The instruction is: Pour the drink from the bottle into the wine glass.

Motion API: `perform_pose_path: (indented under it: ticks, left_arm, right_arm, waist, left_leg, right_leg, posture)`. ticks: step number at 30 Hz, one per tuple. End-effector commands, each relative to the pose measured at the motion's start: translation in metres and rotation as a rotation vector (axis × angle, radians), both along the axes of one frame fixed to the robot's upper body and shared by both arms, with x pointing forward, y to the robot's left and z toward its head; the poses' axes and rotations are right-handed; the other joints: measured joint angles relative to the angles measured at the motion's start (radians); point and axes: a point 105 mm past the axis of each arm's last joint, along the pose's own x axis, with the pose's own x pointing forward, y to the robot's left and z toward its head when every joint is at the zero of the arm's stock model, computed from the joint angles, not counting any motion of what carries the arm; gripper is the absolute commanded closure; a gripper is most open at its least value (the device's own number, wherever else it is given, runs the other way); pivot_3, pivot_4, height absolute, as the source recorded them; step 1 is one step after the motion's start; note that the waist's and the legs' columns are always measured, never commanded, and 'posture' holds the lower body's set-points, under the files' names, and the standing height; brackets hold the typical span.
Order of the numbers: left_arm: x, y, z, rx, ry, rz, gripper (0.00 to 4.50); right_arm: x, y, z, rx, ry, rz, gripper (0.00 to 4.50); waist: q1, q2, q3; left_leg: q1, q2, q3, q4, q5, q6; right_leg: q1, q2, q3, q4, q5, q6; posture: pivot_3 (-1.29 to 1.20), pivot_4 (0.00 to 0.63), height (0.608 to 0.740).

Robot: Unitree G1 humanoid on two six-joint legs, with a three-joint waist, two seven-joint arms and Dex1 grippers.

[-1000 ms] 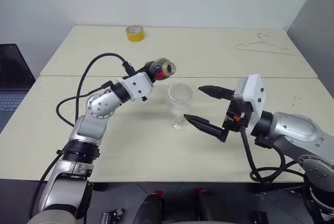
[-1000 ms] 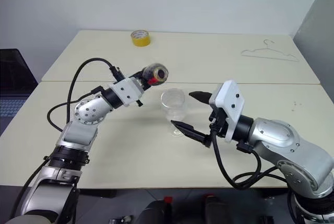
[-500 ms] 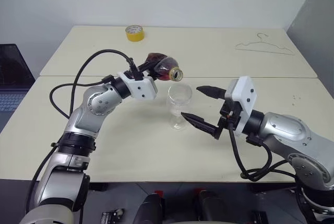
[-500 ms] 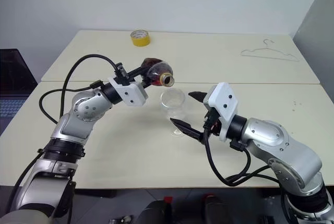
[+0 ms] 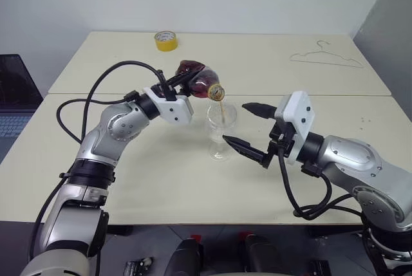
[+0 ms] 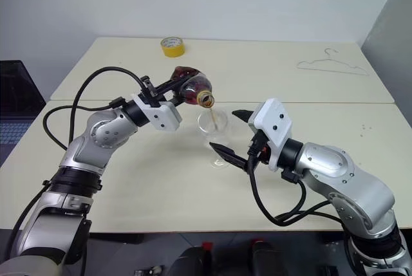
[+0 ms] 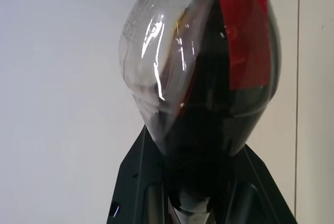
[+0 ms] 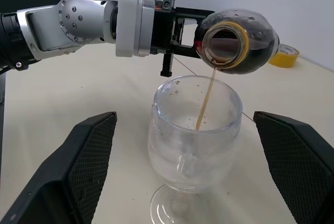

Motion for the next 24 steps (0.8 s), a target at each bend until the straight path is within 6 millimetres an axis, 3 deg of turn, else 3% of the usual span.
perform_pose_path:
  ticks: [1, 15, 24]
  left_arm:
    - [-0.0036, 0.0000, 0.0151, -0.011, -0.070, -0.018, 3.89]
    - [-0.0032, 0.0009, 0.0122, 0.016, -0.086, -0.020, 3.92]
    - [-0.0035, 0.0041, 0.0208, 0.006, -0.132, -0.010, 3.94]
  right_arm:
    - [-0.0018, 0.0014, 0.0100, 0.009, -0.045, 0.008, 0.00]
    - [-0.0026, 0.0030, 0.0119, 0.009, -0.046, 0.011, 0.00]
    - [-0.0018, 0.0030, 0.0117, 0.010, -0.044, 0.014, 0.00]
  waist:
    - [0.000, 0.000, 0.000]
    - [0.000, 0.000, 0.000]
    - [-0.001, 0.000, 0.000]
  left_leg:
    - [0.000, 0.000, 0.000, 0.000, 0.000, 0.000]
    - [0.000, 0.000, 0.000, 0.000, 0.000, 0.000]
    - [0.000, 0.000, 0.000, 0.000, 0.000, 0.000]
  right_leg:
    - [0.000, 0.000, 0.000, 0.000, 0.000, 0.000]
    - [0.000, 0.000, 0.000, 0.000, 0.000, 0.000]
    - [0.000, 0.000, 0.000, 0.000, 0.000, 0.000]
  posture:
    - [0.00, 0.150, 0.740]
    - [0.00, 0.150, 0.740]
    - [0.00, 0.150, 0.740]
